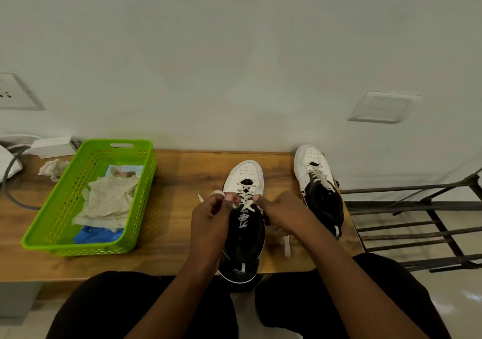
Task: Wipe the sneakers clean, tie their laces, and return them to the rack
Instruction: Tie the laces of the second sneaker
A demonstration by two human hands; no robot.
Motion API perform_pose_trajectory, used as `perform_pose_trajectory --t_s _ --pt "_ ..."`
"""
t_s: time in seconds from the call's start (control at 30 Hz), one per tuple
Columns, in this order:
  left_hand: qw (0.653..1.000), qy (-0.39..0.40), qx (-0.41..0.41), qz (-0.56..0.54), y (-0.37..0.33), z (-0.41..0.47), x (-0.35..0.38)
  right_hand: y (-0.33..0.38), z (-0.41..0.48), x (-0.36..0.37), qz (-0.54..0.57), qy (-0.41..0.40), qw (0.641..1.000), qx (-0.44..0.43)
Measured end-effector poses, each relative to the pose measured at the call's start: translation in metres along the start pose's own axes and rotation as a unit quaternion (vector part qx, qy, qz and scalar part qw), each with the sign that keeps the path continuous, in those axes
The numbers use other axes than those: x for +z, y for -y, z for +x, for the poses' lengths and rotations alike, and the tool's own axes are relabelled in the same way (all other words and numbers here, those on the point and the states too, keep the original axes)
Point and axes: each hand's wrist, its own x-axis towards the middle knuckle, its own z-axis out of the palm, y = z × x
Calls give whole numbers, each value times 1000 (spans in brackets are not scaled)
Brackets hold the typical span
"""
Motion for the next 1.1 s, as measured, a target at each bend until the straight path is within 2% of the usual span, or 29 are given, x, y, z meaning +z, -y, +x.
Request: perform_pose_trajectory --t_s 0.07,0.13,0.23,0.3,0.43,0.53,0.6,0.67,0.8,0.87,1.0,1.1 --pt "999 -2 31 40 -3 5 0 -3 10 13 23 -45 998 -26" --pt "995 0 69 73 -6 12 -1 -4 16 20 126 -59 990 -33" --pt "992 14 106 71 -15 21 -4 4 13 18 343 -51 937 -41" --pt "991 17 126 44 -26 27 -2 13 5 10 420 -43 903 -81" --pt "985 27 168 39 -48 42 5 29 -3 2 399 -78 897 -172" --pt "973 92 198 77 -54 41 13 40 -6 -1 354 -69 904 -228" --pt "969 141 190 73 -55 39 15 45 -9 -5 346 -39 900 -261" --pt "976 160 144 33 -58 40 12 45 -11 -8 323 -12 904 -281" --pt "988 154 21 -25 -60 45 4 43 -14 -13 305 44 912 -270" --pt "985 169 8 -14 -59 44 4 44 -16 -14 309 36 908 -280" --pt "981 175 54 60 -59 43 -1 41 -12 -9 381 -13 899 -215" --pt "966 168 139 141 -59 45 -6 41 -8 -13 421 -52 893 -152"
